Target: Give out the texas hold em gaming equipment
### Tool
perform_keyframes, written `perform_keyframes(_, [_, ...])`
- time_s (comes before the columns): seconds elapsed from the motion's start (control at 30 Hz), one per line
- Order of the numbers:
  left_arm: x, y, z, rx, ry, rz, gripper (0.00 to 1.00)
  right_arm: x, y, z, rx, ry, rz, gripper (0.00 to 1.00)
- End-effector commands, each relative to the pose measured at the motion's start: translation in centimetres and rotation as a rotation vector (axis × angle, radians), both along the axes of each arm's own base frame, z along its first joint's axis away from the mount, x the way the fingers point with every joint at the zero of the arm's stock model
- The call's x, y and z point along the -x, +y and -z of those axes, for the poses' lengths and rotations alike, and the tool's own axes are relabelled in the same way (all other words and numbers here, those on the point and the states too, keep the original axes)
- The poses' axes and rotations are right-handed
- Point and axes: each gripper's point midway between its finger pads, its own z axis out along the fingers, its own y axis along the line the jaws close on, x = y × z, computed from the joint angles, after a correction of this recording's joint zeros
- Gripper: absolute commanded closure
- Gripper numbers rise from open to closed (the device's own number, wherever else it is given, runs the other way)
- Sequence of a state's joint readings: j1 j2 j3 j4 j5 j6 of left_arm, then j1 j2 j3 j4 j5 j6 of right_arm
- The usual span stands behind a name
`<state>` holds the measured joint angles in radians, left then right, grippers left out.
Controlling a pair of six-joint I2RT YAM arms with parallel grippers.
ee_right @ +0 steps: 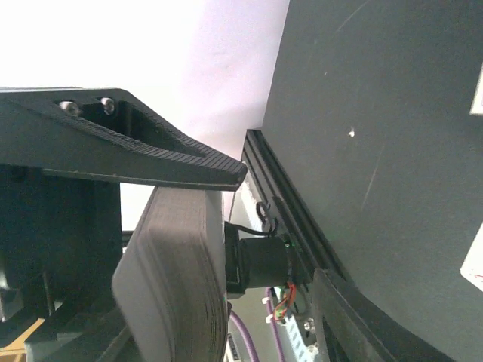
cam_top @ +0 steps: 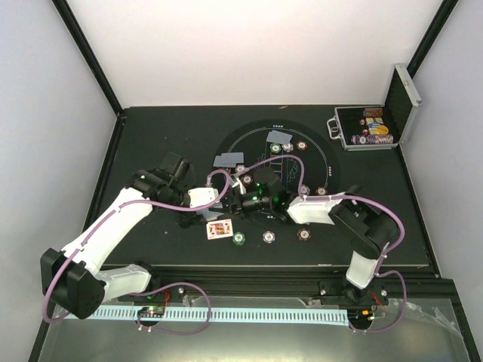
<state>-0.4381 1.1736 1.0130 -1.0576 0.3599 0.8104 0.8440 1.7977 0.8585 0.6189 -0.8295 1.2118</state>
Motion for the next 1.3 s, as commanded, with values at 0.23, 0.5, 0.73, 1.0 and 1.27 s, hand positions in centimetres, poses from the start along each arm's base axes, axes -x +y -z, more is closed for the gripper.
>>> perform_keyframes(0.23, [-0.3,-0.5,-1.8,0.04,-0.032,0.009,0.99,-1.2,-3.8,2.9,0.172,-0.021,0.088,0.73])
perform_keyframes(0.5, [-0.2,-0.3,-1.4,0.032,-0.034,0.011,0.98,-1.5,-4.9,-0.2,0.152,-0.079,0.117,0.99])
perform_keyframes(0.73, [-0.2,-0.3,-1.3,0.03,-0.033,0.014,0.98,-3.1,-8.0,-1.3,0.19,-0.126,0.16,0.99])
perform_keyframes(1.0, [-0.1,-0.2,-1.3,0.025,-0.033,0.011,0.99,-8.8,-13.5,-1.2,0.397,-0.246,0.19,0.99])
perform_keyframes(1.27, [-0.1,-0.1,-1.0,0.018,-0.027,0.005,0.98,-19.6,-18.0,-1.0,0.914,-0.691,0.266,0.99])
